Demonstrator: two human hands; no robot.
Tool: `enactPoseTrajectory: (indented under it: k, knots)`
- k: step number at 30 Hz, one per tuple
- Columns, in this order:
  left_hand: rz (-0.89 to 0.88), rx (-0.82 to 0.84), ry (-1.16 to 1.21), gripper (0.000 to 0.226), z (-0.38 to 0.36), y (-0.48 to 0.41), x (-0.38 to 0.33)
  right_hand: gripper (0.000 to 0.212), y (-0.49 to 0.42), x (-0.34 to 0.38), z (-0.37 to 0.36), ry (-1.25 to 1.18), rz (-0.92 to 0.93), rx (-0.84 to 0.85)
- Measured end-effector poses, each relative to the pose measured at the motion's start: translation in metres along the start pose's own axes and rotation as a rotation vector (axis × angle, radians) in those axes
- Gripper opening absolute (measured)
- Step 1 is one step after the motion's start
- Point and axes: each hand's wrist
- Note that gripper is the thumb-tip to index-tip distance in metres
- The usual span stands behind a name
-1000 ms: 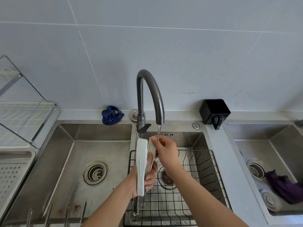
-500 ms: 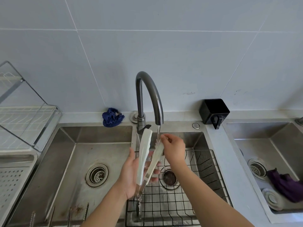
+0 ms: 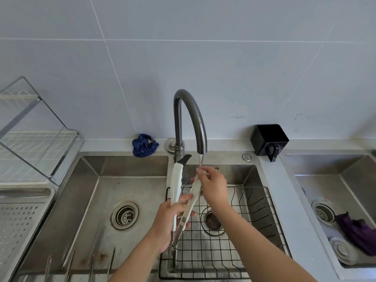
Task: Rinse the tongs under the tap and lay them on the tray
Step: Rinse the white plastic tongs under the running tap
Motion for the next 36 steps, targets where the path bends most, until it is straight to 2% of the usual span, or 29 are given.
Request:
enactPoseTrajectory:
  k: [2, 8, 10, 12, 15, 19, 23, 25, 29, 32, 36]
  knots:
    - [-0.009, -0.016, -0.005, 0.046, -0.001, 0.003, 0.002, 0.025, -0.002, 0.001, -0.001, -0.043, -0.017, 0.004]
    - [-0.048, -0.087, -0.035, 0.046, 0.010, 0.008, 0.006, 0.028, 0.006, -0.008, 0.000, -0.533, -0.266, 0.299]
    - [-0.061, -0.087, -0.062, 0.047, 0.012, 0.009, 0.008, 0.026, 0.007, -0.010, -0.002, -0.529, -0.263, 0.279]
    - [-0.058, -0.071, -0.063, 0.049, 0.011, 0.010, 0.010, 0.020, 0.007, -0.010, -0.008, -0.392, -0.186, 0.174]
    - [-0.038, -0.065, -0.054, 0.052, 0.009, 0.011, 0.011, 0.026, 0.004, -0.007, -0.014, -0.276, -0.169, 0.092]
    - [-0.019, -0.062, -0.049, 0.051, 0.014, 0.013, 0.013, 0.024, 0.000, -0.007, -0.005, -0.301, -0.275, 0.256]
    - [0.014, 0.015, 0.058, 0.055, 0.018, 0.007, 0.007, 0.030, -0.001, -0.008, -0.001, -0.601, -0.374, 0.385]
    - [0.040, 0.044, 0.099, 0.054, 0.017, 0.004, 0.003, 0.035, 0.001, -0.008, -0.004, -0.739, -0.417, 0.370]
    - [0.084, 0.095, 0.196, 0.046, 0.016, -0.001, 0.003, 0.013, 0.005, -0.001, -0.009, -1.088, -0.510, 0.306]
    - [0.124, 0.071, 0.248, 0.027, 0.015, -0.005, 0.004, 0.014, 0.004, 0.007, -0.013, -1.105, -0.575, 0.237]
    - [0.159, 0.030, 0.244, 0.027, 0.011, -0.011, 0.001, 0.029, 0.006, 0.011, -0.015, -1.068, -0.565, 0.168]
Point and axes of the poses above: each hand's wrist, its own y-axis away from the middle knuckle, its own z-axis out of the back of the hand, x = y × z, and after that the axes turned 9 degrees about -y, right-handed
